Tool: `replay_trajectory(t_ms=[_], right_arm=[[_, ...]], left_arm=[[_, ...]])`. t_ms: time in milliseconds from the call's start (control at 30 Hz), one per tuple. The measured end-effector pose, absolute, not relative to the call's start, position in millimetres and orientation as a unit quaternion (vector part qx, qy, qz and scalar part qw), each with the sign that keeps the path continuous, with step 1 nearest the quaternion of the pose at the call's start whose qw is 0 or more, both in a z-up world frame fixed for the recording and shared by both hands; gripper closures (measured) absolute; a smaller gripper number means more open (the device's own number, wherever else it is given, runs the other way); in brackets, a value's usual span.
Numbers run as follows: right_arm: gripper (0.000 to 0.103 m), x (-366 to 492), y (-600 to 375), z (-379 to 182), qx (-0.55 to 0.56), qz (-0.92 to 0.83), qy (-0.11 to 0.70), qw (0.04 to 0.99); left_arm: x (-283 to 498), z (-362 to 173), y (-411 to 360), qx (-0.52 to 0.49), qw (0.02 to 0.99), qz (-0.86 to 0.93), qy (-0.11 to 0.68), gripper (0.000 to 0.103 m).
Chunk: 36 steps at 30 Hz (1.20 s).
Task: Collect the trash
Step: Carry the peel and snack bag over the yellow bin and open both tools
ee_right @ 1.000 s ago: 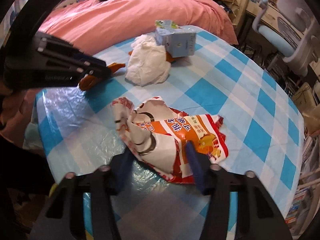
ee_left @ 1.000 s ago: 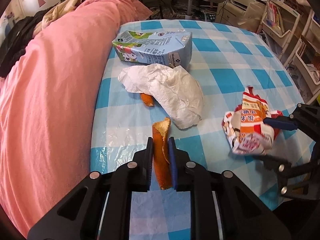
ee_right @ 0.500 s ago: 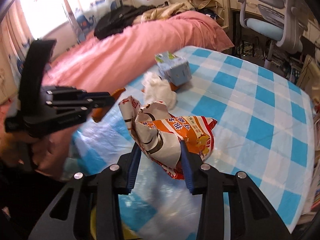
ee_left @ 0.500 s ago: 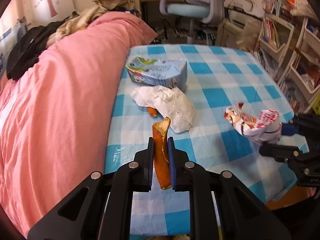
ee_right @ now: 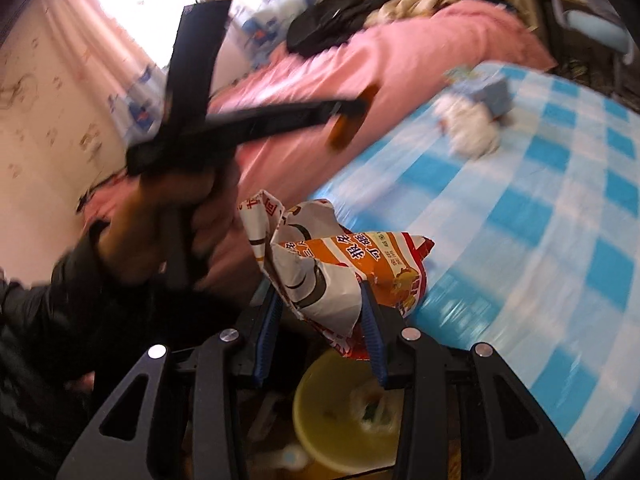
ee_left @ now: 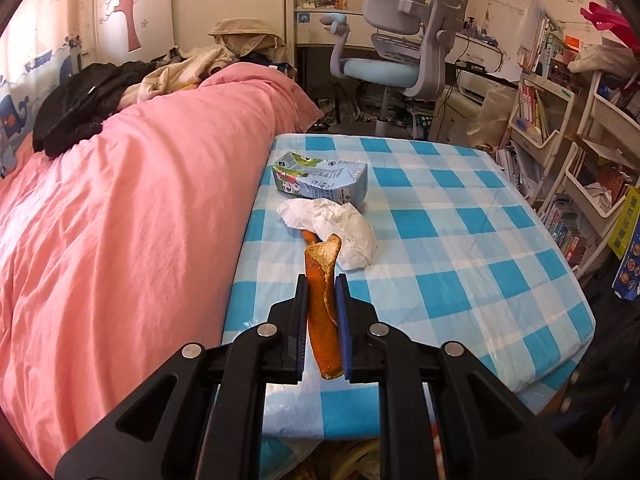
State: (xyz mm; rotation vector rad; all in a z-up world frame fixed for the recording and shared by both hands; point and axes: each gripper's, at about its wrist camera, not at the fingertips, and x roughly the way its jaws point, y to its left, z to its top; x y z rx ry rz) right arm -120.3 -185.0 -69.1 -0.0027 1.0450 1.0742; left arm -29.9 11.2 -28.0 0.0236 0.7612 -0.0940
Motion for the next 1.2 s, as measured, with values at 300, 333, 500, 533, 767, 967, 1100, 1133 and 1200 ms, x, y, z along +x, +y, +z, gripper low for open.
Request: replay_trajectory(t_ms=[300, 333, 500, 533, 767, 967, 1100, 1133, 1200], right_arm=[[0.044, -138, -170, -101, -0.059, 0.471, 0.53, 0.703], [0.044, -137, -171, -100, -0.064, 0.465, 0.527, 0.709], [0.035, -129, -187, -90, -0.053, 0.422, 0.501, 0.754], [0.033, -125, -191, -87, -0.054, 0.403, 0.492, 0.77], [0.027, -105, -221, -78, -0.051, 0.3, 0.459, 0.835], [0.021, -106, -221, -80, -0.087, 0.252, 0.439, 0.858], [0.02, -111, -223, -83, -0.112, 0.234, 0.432, 0.863], [0.02, -112, -224, -83, -0.117, 0.23, 0.43, 0.865], [0.017, -113, -225, -83, -0.123, 0.222, 0.428, 0.868]], left_arm=[[-60, -35, 3, 0.016, 0.924, -0.052, 0.378, 0.09], [-63, -36, 2, 0.016, 0.924, -0.053, 0.379, 0.09], [-79, -45, -8, 0.023, 0.919, -0.059, 0.39, 0.09], [-82, -47, -10, 0.023, 0.918, -0.06, 0.391, 0.09], [-112, -69, -28, 0.024, 0.903, -0.076, 0.421, 0.09], [-142, -97, -47, 0.028, 0.881, -0.095, 0.462, 0.09], [-159, -118, -58, 0.032, 0.856, -0.116, 0.502, 0.09], [-162, -123, -60, 0.032, 0.847, -0.121, 0.516, 0.09], [-167, -130, -63, 0.036, 0.839, -0.123, 0.529, 0.085]])
